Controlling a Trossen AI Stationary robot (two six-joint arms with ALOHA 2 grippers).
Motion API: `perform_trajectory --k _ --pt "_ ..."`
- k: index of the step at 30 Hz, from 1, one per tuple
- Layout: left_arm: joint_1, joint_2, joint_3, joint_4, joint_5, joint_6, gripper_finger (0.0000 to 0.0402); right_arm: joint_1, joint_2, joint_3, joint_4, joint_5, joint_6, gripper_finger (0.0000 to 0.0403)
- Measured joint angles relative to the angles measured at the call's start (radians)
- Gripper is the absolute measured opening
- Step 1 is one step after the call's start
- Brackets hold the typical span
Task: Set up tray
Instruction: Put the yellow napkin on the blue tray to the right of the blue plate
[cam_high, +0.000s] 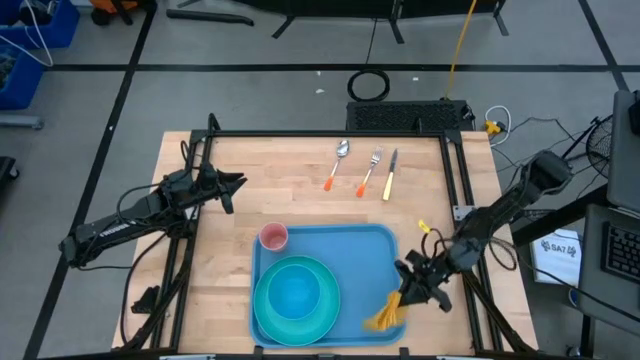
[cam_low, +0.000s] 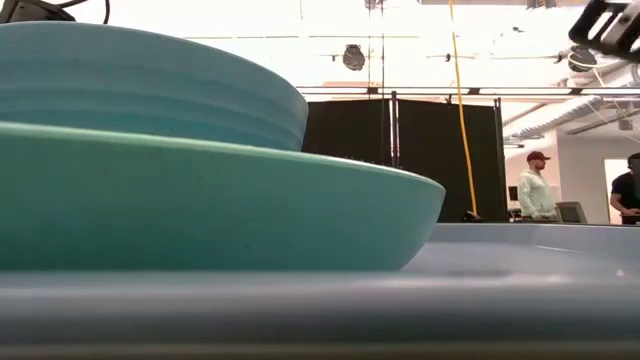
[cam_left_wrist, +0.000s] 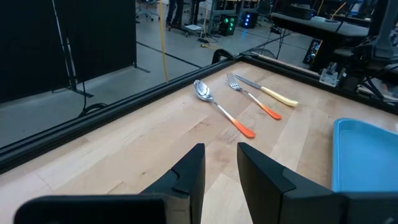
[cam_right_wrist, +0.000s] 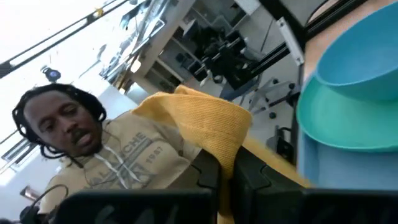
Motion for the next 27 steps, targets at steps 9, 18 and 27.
perform_trajectory --k 9,18,27 --pt "0.000 0.000 0.000 0.000 0.000 0.000 0.0097 -0.055 0.183 0.096 -0.002 0.088 -0.030 0.0003" --pt "0.000 0.000 0.000 0.000 0.000 0.000 0.0097 -0.024 0.311 0.096 -0.016 0.232 0.090 0.0003" --pt "0.000 0.000 0.000 0.000 0.000 0.000 0.0097 0.035 0.334 0.096 -0.129 0.387 0.179 0.0003"
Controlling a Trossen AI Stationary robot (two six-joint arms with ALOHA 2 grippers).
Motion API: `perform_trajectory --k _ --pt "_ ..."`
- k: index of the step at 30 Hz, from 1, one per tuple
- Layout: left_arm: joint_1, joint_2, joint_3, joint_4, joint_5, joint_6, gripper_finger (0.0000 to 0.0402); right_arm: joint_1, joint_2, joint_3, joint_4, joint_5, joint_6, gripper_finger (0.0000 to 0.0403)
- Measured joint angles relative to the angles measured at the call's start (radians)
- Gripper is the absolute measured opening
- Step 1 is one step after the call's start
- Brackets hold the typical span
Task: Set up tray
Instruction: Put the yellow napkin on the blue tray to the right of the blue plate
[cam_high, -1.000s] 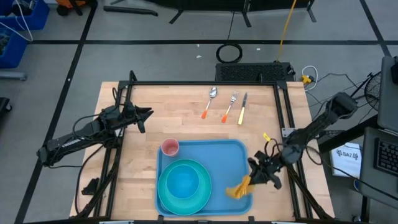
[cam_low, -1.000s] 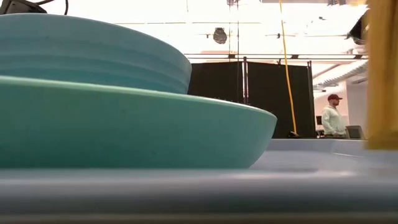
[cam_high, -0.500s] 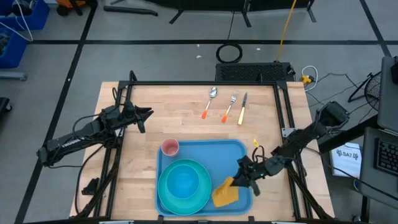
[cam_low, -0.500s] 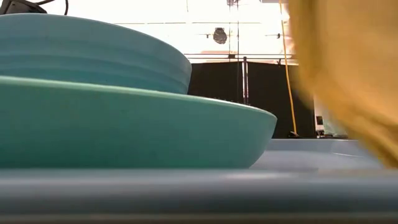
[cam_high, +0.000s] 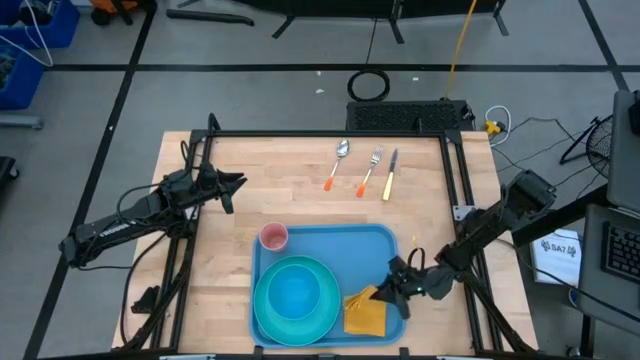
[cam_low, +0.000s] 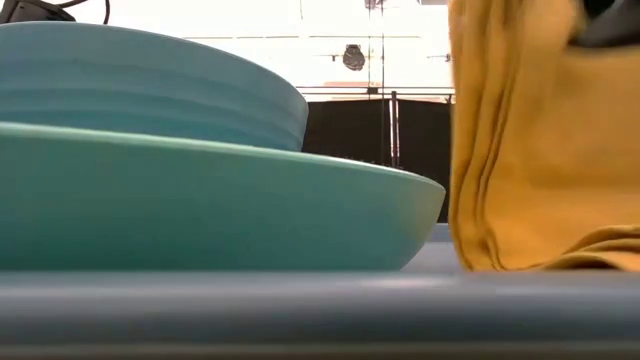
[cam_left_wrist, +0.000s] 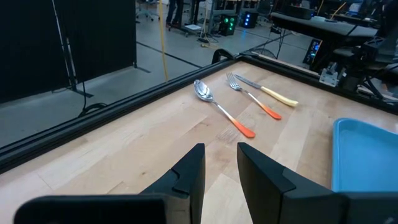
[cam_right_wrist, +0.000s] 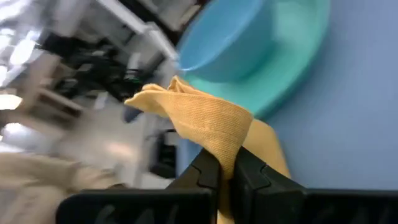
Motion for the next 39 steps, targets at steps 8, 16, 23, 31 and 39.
perform_trajectory --k 8,16,23,31,39 --pt "0.000 0.000 0.000 0.000 0.000 0.000 0.0097 -0.031 0.000 0.000 -0.213 0.152 -0.007 0.0003" --pt "0.000 0.000 0.000 0.000 0.000 0.000 0.0097 -0.058 -0.001 -0.001 -0.363 0.223 0.002 0.0019" --pt "0.000 0.000 0.000 0.000 0.000 0.000 0.0097 -0.058 0.000 -0.001 -0.400 0.222 0.022 0.0049" --pt "0.000 0.000 0.000 0.000 0.000 0.000 0.0097 -0.065 0.000 -0.027 -0.407 0.223 0.001 0.0082" --pt "0.000 0.000 0.000 0.000 0.000 0.000 0.0097 -0.111 0.000 -0.092 -0.267 0.253 -0.065 0.0122"
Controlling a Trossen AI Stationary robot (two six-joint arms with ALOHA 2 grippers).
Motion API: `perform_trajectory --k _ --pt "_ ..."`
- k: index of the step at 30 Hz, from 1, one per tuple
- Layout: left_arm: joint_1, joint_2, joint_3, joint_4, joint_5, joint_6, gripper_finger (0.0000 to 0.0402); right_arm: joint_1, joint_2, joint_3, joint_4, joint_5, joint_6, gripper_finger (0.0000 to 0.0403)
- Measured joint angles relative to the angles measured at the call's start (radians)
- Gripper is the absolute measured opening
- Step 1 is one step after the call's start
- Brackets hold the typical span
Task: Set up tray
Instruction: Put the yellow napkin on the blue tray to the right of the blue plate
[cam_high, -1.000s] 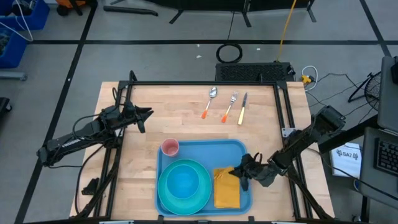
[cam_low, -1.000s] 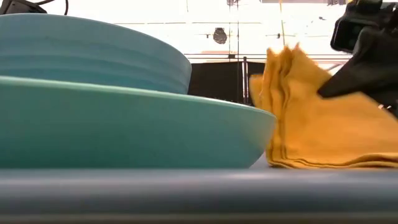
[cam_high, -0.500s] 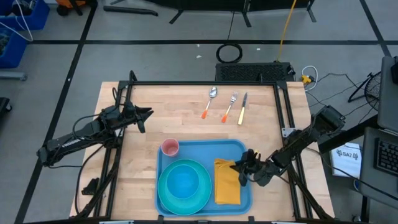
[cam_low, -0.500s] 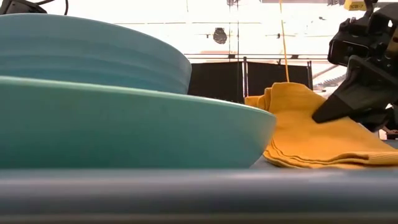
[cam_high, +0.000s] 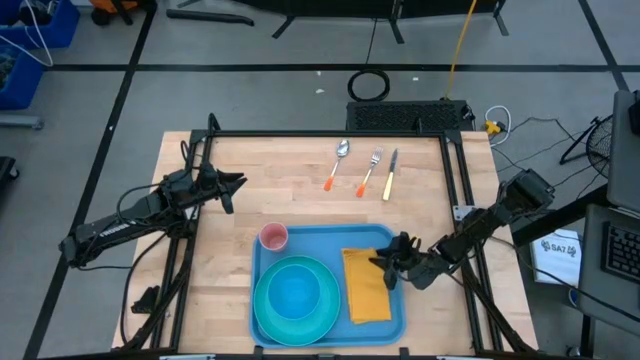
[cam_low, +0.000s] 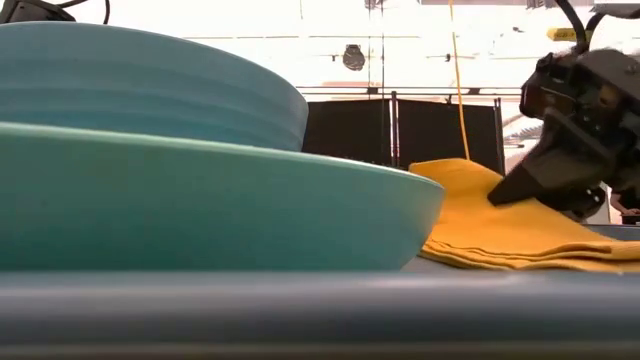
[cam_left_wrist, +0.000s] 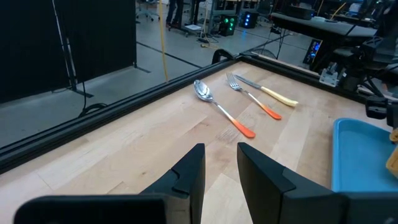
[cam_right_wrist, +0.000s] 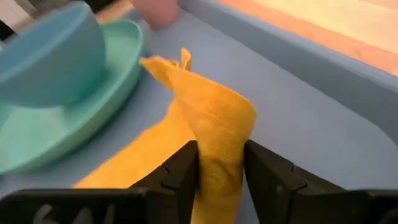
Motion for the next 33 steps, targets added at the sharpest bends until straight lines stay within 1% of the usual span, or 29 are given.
perform_trajectory --k 5,9,16,24,28,33 --pt "0.000 0.000 0.000 0.000 0.000 0.000 0.0097 -0.005 0.000 -0.013 0.083 -0.012 -0.038 0.0139" --pt "0.000 0.000 0.000 0.000 0.000 0.000 0.0097 -0.005 0.000 -0.013 0.075 -0.078 -0.034 0.0154" --pt "0.000 0.000 0.000 0.000 0.000 0.000 0.0097 -0.005 0.000 -0.013 0.128 -0.082 -0.071 0.0175" --pt "0.000 0.000 0.000 0.000 0.000 0.000 0.0097 -0.005 0.000 -0.013 0.206 -0.089 -0.076 0.0179" --pt "0.000 0.000 0.000 0.000 0.000 0.000 0.0097 -0.004 0.000 -0.013 0.248 -0.139 -0.079 0.0182" --pt "0.000 0.000 0.000 0.000 0.000 0.000 0.0097 -0.005 0.000 -0.013 0.251 -0.158 -0.076 0.0182"
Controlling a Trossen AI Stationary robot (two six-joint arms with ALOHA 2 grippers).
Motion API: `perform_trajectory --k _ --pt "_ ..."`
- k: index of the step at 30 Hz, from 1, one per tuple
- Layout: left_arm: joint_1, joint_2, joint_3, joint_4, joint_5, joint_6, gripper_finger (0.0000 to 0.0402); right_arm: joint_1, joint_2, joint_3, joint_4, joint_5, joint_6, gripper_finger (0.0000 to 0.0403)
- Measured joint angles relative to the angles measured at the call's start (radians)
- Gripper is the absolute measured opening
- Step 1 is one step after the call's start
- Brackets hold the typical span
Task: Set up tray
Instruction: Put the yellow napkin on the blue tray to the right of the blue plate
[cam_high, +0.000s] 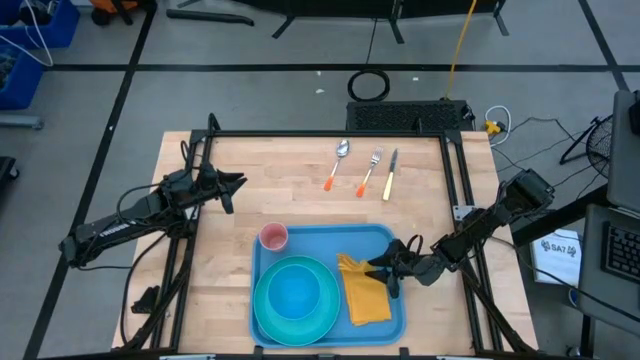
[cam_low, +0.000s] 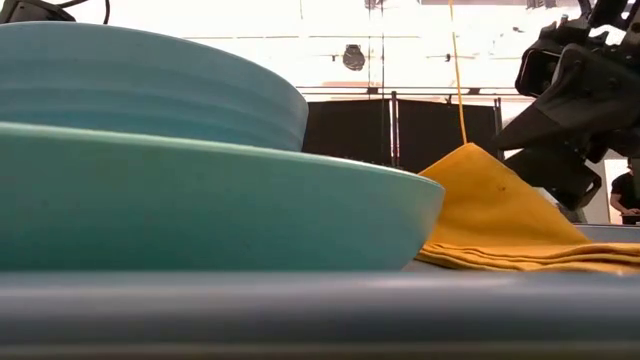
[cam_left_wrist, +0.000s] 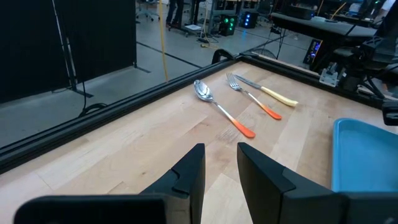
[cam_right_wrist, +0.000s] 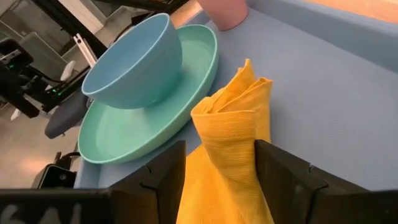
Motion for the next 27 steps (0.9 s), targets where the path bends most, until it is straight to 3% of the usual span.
perform_trajectory --k 12,20,27 --pt "0.000 0.000 0.000 0.000 0.000 0.000 0.0097 0.002 0.000 0.000 0.003 -0.044 0.123 0.0183" --pt "0.000 0.000 0.000 0.000 0.000 0.000 0.0097 -0.032 0.000 -0.047 0.004 0.192 0.058 0.0183" --pt "0.000 0.000 0.000 0.000 0.000 0.000 0.0097 -0.080 0.000 -0.107 0.003 0.293 0.063 0.0183"
